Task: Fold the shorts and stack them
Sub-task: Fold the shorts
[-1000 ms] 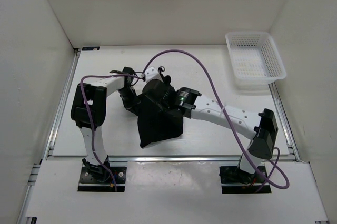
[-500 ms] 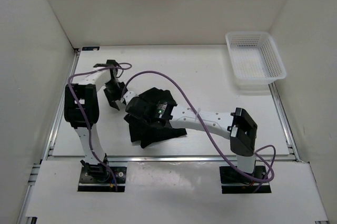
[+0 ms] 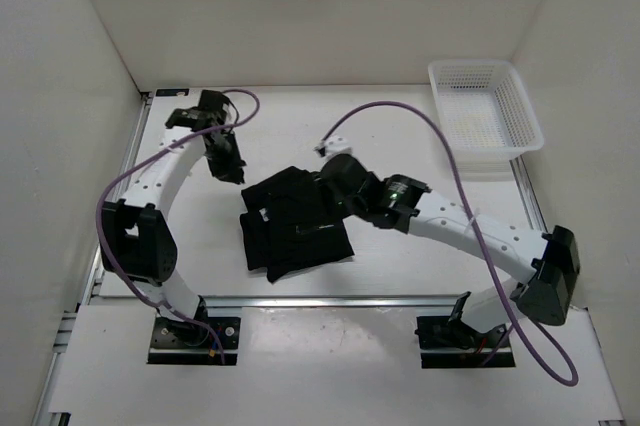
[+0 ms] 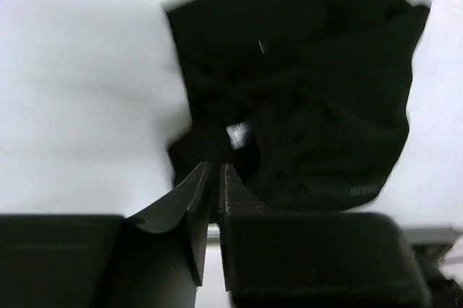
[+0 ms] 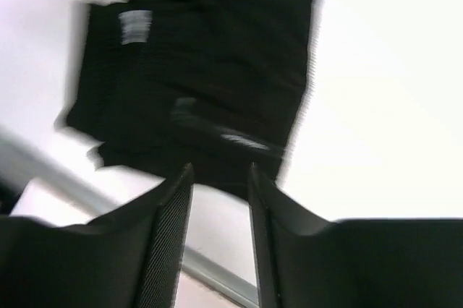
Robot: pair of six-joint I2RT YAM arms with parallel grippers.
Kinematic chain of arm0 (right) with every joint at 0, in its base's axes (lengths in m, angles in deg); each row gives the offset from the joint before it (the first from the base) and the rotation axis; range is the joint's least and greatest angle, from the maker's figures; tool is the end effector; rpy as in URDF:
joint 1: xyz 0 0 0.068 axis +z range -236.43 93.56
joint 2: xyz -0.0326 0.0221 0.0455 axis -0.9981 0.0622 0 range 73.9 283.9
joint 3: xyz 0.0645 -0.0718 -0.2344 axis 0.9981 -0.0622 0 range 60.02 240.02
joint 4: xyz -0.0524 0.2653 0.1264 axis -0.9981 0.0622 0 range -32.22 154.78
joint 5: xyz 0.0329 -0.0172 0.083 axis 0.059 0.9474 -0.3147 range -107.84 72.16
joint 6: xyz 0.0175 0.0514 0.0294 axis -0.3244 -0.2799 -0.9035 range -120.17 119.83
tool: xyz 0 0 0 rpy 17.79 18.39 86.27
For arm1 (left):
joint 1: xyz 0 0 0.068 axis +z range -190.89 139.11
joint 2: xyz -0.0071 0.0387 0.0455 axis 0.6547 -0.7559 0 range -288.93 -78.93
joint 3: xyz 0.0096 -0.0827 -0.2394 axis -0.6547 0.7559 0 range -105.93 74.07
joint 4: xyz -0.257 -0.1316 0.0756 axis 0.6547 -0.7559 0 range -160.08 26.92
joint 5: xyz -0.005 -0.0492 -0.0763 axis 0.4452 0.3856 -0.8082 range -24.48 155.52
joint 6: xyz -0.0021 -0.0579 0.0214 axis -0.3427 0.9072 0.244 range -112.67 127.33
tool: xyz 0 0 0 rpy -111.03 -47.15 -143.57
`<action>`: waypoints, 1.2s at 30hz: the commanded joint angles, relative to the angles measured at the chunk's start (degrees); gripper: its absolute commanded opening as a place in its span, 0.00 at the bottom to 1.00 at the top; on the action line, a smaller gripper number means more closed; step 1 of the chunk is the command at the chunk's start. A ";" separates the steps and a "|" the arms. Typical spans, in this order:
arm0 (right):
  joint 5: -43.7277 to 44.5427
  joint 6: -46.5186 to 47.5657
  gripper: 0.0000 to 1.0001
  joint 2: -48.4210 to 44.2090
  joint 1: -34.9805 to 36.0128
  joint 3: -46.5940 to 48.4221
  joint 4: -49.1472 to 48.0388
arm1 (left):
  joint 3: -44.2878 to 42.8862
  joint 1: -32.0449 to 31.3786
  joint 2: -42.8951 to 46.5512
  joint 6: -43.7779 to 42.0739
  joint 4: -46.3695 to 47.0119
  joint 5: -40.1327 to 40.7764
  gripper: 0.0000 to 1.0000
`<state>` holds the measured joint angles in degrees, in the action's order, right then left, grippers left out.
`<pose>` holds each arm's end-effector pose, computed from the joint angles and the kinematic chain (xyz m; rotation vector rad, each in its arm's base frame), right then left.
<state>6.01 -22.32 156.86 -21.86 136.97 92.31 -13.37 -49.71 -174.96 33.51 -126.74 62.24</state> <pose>0.1749 0.3240 0.3097 -0.6020 2.1486 0.3614 0.3674 -0.0597 0.2581 -0.4184 2.8249 -0.2119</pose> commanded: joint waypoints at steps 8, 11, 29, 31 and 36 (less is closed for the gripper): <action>-5.14 -4.83 0.70 -7.46 -14.65 -9.71 1.51 | 6.40 -10.43 -4.77 6.16 7.49 -5.49 0.62; -5.66 -4.30 0.70 -8.78 -15.18 -10.76 1.51 | 5.27 -10.96 -9.08 6.70 9.42 -6.03 0.62; -5.05 -4.83 0.69 -12.29 -16.85 -13.14 2.65 | -3.09 -10.43 -2.32 9.15 0.29 4.96 0.10; -5.05 -4.83 0.69 -12.29 -16.85 -13.14 2.65 | -3.09 -9.91 -0.75 9.77 -0.41 5.49 0.10; -5.05 -4.83 0.69 -12.29 -16.85 -13.14 2.65 | 1.73 -7.79 4.00 11.18 0.20 5.49 0.10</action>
<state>0.83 -26.82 146.21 -38.45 123.88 95.17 -14.11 -58.74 -175.48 43.28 -125.97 66.02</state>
